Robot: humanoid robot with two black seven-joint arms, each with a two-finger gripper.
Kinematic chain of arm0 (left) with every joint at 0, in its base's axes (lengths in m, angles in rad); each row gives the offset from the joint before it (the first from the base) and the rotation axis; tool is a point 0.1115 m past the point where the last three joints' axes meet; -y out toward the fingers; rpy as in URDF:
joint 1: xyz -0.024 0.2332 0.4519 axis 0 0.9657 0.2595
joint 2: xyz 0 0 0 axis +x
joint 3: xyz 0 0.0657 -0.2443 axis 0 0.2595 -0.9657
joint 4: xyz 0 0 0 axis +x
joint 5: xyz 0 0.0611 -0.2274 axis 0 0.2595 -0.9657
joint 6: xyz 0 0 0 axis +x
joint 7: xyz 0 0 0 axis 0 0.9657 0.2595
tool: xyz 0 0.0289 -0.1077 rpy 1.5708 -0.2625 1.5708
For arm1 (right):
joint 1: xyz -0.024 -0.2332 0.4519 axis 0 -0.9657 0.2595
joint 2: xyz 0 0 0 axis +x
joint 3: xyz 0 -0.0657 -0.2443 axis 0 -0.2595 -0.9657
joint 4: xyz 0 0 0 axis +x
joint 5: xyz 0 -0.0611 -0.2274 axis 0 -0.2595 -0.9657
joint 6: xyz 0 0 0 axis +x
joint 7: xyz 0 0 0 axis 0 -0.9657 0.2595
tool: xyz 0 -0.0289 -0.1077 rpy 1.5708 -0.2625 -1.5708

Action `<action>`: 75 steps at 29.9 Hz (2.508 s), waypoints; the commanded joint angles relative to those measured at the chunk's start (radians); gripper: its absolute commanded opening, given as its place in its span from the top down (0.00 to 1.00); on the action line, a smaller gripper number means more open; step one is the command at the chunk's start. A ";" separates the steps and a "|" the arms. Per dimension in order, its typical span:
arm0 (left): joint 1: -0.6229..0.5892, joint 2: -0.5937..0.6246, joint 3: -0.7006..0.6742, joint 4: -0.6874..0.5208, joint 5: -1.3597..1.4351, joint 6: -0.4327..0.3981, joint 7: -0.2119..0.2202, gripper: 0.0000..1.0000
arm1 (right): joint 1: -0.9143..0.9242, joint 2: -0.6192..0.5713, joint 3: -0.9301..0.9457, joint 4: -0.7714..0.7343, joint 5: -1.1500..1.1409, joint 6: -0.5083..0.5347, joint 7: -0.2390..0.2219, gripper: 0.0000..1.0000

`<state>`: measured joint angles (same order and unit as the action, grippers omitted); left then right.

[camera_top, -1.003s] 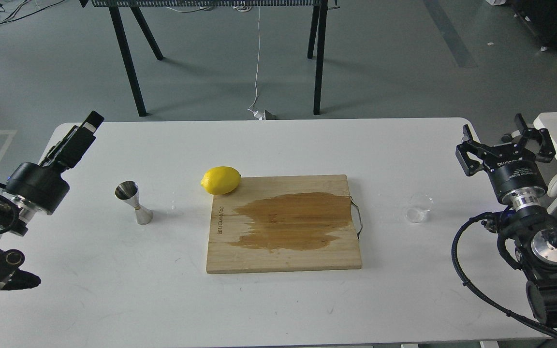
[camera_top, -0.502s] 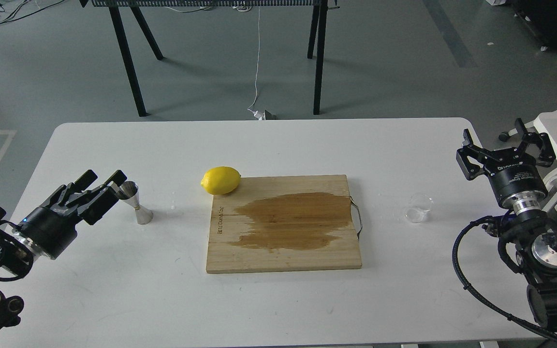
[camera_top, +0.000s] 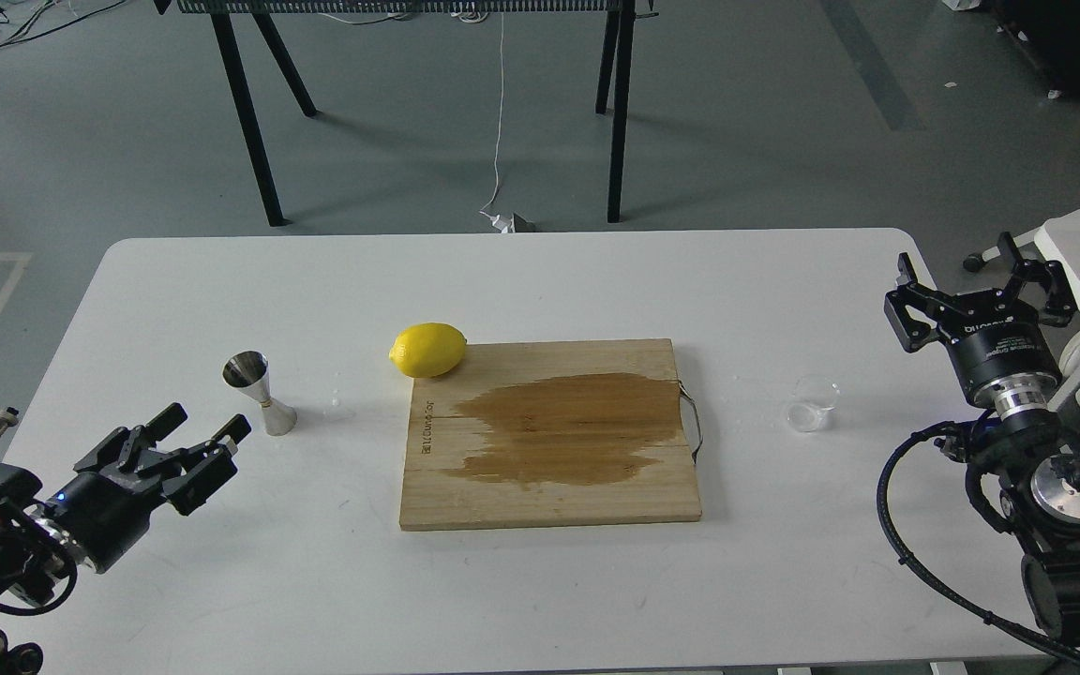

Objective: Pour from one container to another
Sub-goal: 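Close the left gripper around the metal jigger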

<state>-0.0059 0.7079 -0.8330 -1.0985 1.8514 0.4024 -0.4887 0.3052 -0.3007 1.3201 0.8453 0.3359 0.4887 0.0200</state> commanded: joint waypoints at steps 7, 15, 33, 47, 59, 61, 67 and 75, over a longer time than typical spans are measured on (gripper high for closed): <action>-0.017 -0.057 0.003 0.097 0.008 -0.016 0.000 0.00 | 0.000 0.002 0.002 0.001 0.002 0.000 0.000 0.01; -0.109 -0.108 0.068 0.100 0.009 -0.028 0.000 0.00 | 0.000 0.002 0.002 0.001 0.002 0.000 0.000 0.01; -0.213 -0.171 0.132 0.220 0.003 -0.051 0.000 0.00 | 0.000 0.002 0.011 0.001 0.002 0.000 0.000 0.01; -0.292 -0.212 0.192 0.348 -0.003 -0.056 0.000 0.00 | 0.000 -0.003 0.016 0.001 0.002 0.000 0.000 0.01; -0.350 -0.268 0.198 0.447 -0.003 -0.056 0.000 0.01 | -0.008 -0.008 0.022 0.003 0.003 0.000 0.000 0.01; -0.355 -0.268 0.198 0.450 -0.003 -0.056 0.000 0.02 | -0.009 -0.008 0.022 0.003 0.003 0.000 0.000 0.01; -0.379 -0.294 0.198 0.515 -0.003 -0.053 0.000 0.06 | -0.009 -0.006 0.022 0.005 0.003 0.000 0.000 0.01; -0.397 -0.317 0.200 0.549 -0.003 -0.051 0.000 0.13 | -0.009 -0.008 0.024 0.005 0.003 0.000 0.000 0.01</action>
<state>-0.3940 0.3984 -0.6350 -0.5555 1.8483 0.3512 -0.4887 0.2960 -0.3077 1.3438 0.8499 0.3391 0.4887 0.0199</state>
